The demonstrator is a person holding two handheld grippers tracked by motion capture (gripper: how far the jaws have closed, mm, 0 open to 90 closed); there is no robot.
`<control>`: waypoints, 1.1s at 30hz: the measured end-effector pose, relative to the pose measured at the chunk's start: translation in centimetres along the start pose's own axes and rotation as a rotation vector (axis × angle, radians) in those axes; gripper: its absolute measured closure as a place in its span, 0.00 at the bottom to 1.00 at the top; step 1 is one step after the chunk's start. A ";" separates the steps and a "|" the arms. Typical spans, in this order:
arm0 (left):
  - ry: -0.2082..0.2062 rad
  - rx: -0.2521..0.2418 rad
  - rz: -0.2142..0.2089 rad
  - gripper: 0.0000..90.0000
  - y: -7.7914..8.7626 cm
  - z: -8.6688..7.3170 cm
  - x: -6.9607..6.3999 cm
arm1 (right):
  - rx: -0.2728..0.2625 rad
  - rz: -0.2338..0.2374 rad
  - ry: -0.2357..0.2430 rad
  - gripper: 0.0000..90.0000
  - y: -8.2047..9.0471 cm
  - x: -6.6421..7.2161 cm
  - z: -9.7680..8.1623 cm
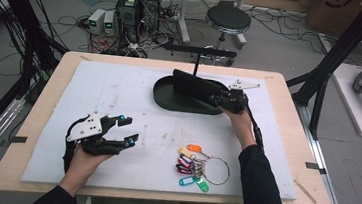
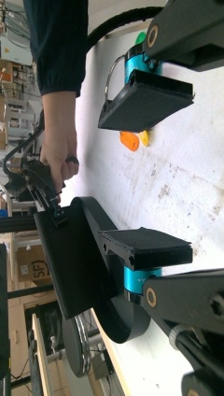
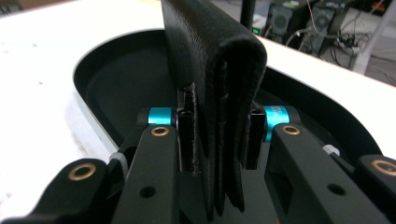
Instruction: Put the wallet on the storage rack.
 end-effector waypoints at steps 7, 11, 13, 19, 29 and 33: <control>-0.004 0.003 -0.003 0.44 -0.1 0.0 -0.1 | 0.066 -0.030 -0.003 0.80 -0.3 -0.3 -0.5; -0.003 0.002 -0.002 0.44 -0.1 0.0 -0.1 | 0.105 -0.043 -0.021 0.78 -0.6 -0.4 -1.0; -0.001 0.003 0.001 0.44 0.0 -0.1 0.0 | 0.105 -0.059 -0.026 0.76 -0.6 -0.4 -1.0; -0.003 0.002 0.003 0.44 0.0 -0.1 0.0 | 0.110 -0.108 -0.024 0.74 -0.6 -0.5 -0.9; -0.004 0.007 0.008 0.43 0.0 -0.1 0.1 | 0.042 -0.151 -0.050 0.49 1.2 -0.6 0.0; 0.001 0.009 0.014 0.41 -0.1 -0.1 0.2 | 0.023 -0.148 -0.075 0.41 2.7 -0.6 0.3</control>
Point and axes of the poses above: each handheld gripper's, and its own axes: y roughly backward along the jaws, z roughly out of its top, x roughly to its left, the point moved 3 cm from there along -y, roughly forward along the jaws, and after that the axes turned 12 degrees about z, right-handed, at the moved point
